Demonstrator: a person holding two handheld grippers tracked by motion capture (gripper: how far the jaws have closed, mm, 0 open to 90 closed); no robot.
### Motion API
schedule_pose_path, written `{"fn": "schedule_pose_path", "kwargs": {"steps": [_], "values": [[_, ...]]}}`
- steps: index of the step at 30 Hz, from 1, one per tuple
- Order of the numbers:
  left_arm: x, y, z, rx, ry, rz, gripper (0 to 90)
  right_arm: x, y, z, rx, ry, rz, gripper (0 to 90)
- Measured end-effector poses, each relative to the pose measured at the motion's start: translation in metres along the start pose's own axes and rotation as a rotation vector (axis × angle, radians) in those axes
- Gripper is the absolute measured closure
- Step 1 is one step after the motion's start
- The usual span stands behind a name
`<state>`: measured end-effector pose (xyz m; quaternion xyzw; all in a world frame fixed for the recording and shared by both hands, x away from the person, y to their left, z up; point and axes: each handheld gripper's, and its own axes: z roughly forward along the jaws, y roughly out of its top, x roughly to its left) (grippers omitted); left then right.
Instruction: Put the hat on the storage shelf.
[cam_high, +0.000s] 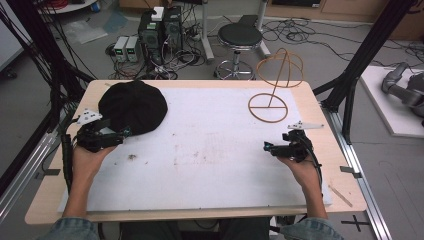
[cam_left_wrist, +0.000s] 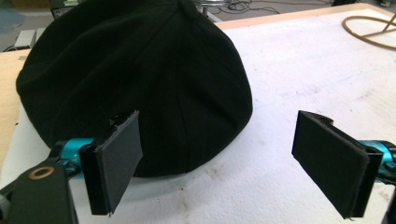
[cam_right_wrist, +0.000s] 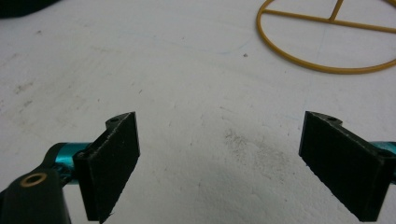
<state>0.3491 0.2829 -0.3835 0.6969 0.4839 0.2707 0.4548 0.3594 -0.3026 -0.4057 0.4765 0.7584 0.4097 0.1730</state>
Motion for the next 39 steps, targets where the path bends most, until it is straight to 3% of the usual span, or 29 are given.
{"fn": "schedule_pose_path", "kwargs": {"steps": [4, 21, 25, 32, 35, 39], "values": [[-0.001, 0.0, 0.0, 0.003, -0.001, 0.002, 16.7, -0.001, 0.001, -0.003, -0.029, -0.001, 0.014, 12.2], [-0.002, -0.001, 0.003, -0.016, -0.015, 0.041, 16.9, 0.0, 0.0, -0.005, -0.021, 0.021, 0.009, 12.2], [-0.003, -0.003, 0.006, -0.037, -0.021, 0.089, 16.8, -0.002, -0.001, -0.008, -0.027, 0.024, 0.018, 12.2], [0.003, -0.012, 0.01, -0.1, -0.028, 0.131, 16.3, 0.0, -0.002, -0.008, -0.02, 0.037, 0.019, 12.2], [0.003, -0.013, 0.011, -0.086, -0.011, 0.156, 16.3, 0.0, -0.002, -0.008, -0.018, 0.037, 0.024, 12.2], [0.006, -0.016, 0.013, -0.071, -0.002, 0.141, 15.9, -0.001, -0.004, -0.006, -0.017, 0.043, 0.017, 12.2]]}}
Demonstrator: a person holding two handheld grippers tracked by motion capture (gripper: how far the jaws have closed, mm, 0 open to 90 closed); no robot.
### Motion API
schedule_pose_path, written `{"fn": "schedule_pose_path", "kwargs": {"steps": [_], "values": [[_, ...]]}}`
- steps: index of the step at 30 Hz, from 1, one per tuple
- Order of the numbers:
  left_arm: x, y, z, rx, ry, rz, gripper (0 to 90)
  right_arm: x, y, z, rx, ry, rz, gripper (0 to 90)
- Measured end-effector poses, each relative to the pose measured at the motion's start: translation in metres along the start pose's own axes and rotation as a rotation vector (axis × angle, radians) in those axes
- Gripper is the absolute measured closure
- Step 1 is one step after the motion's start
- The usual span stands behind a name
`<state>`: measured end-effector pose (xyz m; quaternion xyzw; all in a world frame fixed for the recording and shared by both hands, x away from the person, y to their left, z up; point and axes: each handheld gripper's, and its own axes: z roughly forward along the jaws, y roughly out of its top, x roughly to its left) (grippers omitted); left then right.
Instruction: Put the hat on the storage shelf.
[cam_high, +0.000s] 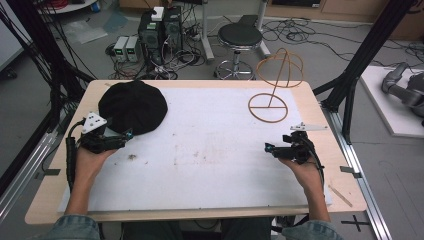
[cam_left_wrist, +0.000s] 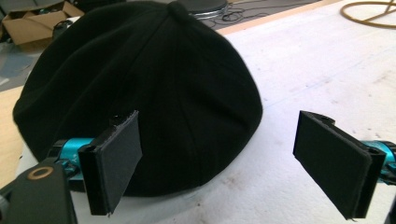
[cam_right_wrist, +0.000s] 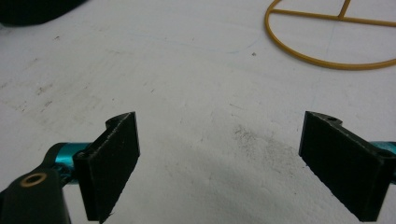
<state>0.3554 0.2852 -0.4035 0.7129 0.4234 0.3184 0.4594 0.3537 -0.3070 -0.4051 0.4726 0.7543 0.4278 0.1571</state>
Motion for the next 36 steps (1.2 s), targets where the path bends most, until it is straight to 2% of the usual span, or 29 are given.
{"fn": "schedule_pose_path", "kwargs": {"steps": [7, 12, 19, 21, 26, 29, 31, 36], "values": [[-0.001, 0.0, 0.002, 0.001, 0.027, -0.018, 15.6, 0.001, 0.0, -0.002, -0.003, 0.004, 0.013, 12.2], [0.001, 0.003, 0.003, -0.006, 0.012, -0.031, 15.9, 0.001, -0.002, -0.001, -0.002, 0.009, 0.015, 12.2], [0.004, 0.015, 0.004, -0.03, 0.01, -0.053, 16.7, 0.003, -0.004, -0.004, -0.001, 0.014, 0.012, 12.2], [0.005, 0.022, 0.005, -0.056, 0.02, -0.062, 16.6, 0.005, -0.003, -0.003, 0.0, 0.016, 0.014, 12.3], [0.011, 0.035, 0.009, -0.065, 0.027, -0.063, 16.7, 0.007, -0.002, -0.002, 0.007, 0.021, 0.01, 12.2], [0.015, 0.042, 0.015, -0.059, 0.026, -0.05, 17.0, 0.006, -0.002, -0.001, 0.01, 0.022, 0.009, 12.2], [0.016, 0.048, 0.019, -0.047, 0.029, -0.031, 17.0, 0.006, -0.002, 0.0, 0.012, 0.024, 0.012, 12.3], [0.02, 0.063, 0.031, -0.056, 0.045, 0.024, 17.1, 0.003, -0.002, 0.0, 0.007, 0.027, 0.017, 12.3]]}}
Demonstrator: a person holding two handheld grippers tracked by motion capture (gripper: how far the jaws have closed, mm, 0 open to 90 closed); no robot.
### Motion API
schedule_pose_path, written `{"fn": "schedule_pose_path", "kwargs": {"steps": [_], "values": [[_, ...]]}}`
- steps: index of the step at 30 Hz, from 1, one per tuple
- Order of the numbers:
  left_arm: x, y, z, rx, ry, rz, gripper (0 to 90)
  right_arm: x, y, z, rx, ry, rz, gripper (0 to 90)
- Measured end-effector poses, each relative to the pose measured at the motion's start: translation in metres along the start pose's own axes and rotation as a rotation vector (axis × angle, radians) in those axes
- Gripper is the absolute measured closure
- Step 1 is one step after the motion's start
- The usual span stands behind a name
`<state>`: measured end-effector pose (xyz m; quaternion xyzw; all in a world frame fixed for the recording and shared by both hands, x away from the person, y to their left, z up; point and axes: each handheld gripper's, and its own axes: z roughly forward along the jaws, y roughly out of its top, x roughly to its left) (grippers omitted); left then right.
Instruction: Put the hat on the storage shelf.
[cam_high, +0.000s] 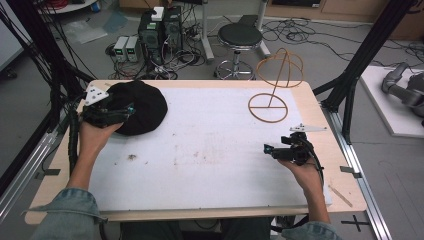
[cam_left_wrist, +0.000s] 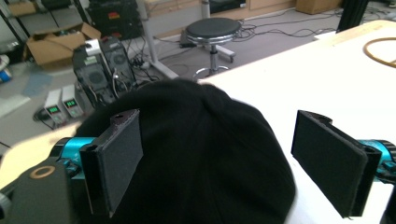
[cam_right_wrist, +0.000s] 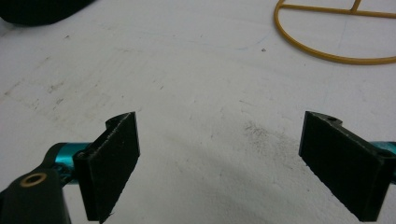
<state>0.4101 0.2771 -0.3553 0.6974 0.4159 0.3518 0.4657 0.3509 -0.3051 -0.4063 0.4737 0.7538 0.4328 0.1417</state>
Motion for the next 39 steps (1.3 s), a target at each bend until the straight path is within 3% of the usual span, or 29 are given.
{"fn": "schedule_pose_path", "kwargs": {"steps": [4, 7, 9, 14, 17, 21, 23, 39], "values": [[0.003, 0.007, 0.018, 0.015, -0.007, 0.034, 17.0, -0.002, 0.0, -0.001, 0.0, 0.0, 0.011, 12.3], [0.002, 0.008, 0.031, 0.031, 0.001, 0.041, 17.6, -0.003, -0.001, 0.0, 0.001, 0.003, 0.023, 12.3], [0.003, 0.008, 0.037, 0.045, 0.017, 0.066, 19.0, -0.004, -0.003, 0.0, -0.002, 0.003, 0.022, 12.3], [-0.001, 0.009, 0.05, 0.064, 0.038, 0.134, 19.7, -0.005, -0.005, -0.001, 0.004, 0.008, 0.036, 12.3], [-0.003, 0.008, 0.058, 0.085, 0.034, 0.152, 20.3, -0.006, -0.005, 0.0, 0.003, 0.016, 0.034, 12.3], [-0.006, 0.005, 0.065, 0.08, 0.038, 0.183, 23.0, -0.006, -0.005, 0.0, -0.004, 0.021, 0.038, 12.3], [-0.007, 0.003, 0.069, 0.092, 0.063, 0.209, 23.4, -0.006, -0.005, -0.001, -0.002, 0.023, 0.046, 12.3], [-0.004, -0.01, 0.084, 0.184, 0.066, 0.241, 37.3, -0.006, -0.005, -0.001, 0.0, 0.033, 0.051, 12.3]]}}
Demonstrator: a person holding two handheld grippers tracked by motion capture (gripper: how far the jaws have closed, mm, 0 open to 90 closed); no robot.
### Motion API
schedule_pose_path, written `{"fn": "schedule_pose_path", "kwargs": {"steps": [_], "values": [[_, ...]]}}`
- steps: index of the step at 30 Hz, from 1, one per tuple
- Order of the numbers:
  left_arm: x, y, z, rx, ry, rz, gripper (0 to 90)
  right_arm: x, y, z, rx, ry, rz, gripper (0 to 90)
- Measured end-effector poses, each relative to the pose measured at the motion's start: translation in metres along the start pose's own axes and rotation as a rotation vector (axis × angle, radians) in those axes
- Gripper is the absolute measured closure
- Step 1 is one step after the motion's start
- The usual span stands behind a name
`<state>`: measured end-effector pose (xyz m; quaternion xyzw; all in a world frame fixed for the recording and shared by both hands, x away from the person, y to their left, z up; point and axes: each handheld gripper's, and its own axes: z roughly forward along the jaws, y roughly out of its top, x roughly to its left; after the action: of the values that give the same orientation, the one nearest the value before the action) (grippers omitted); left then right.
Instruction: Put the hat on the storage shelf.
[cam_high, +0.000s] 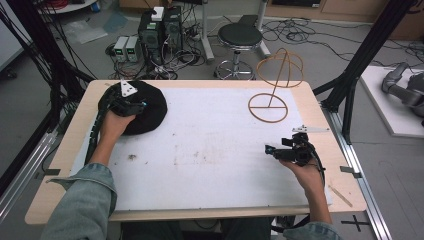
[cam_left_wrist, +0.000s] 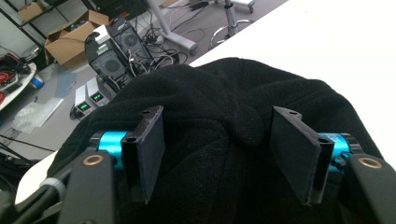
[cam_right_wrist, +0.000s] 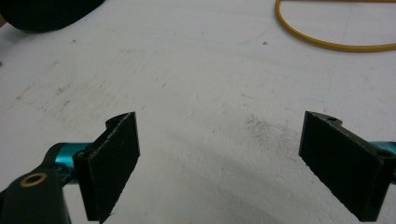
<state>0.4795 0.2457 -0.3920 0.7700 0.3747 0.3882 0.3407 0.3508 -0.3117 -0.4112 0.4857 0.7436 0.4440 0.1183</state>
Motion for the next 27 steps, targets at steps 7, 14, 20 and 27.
{"fn": "schedule_pose_path", "kwargs": {"steps": [7, 14, 20, 27], "values": [[0.001, -0.002, 0.002, 0.024, -0.015, 0.017, 54.9, -0.001, 0.0, 0.0, -0.001, 0.002, 0.0, 12.3], [0.0, -0.004, 0.006, 0.048, -0.024, 0.013, 65.2, -0.001, 0.0, 0.0, 0.001, 0.004, 0.006, 12.3], [0.002, -0.002, 0.001, 0.035, -0.032, -0.001, 68.5, -0.002, -0.001, -0.001, 0.001, 0.004, 0.012, 12.3], [0.009, 0.005, -0.014, -0.022, -0.031, -0.028, 69.9, -0.003, 0.0, -0.001, -0.001, 0.004, 0.016, 12.3]]}}
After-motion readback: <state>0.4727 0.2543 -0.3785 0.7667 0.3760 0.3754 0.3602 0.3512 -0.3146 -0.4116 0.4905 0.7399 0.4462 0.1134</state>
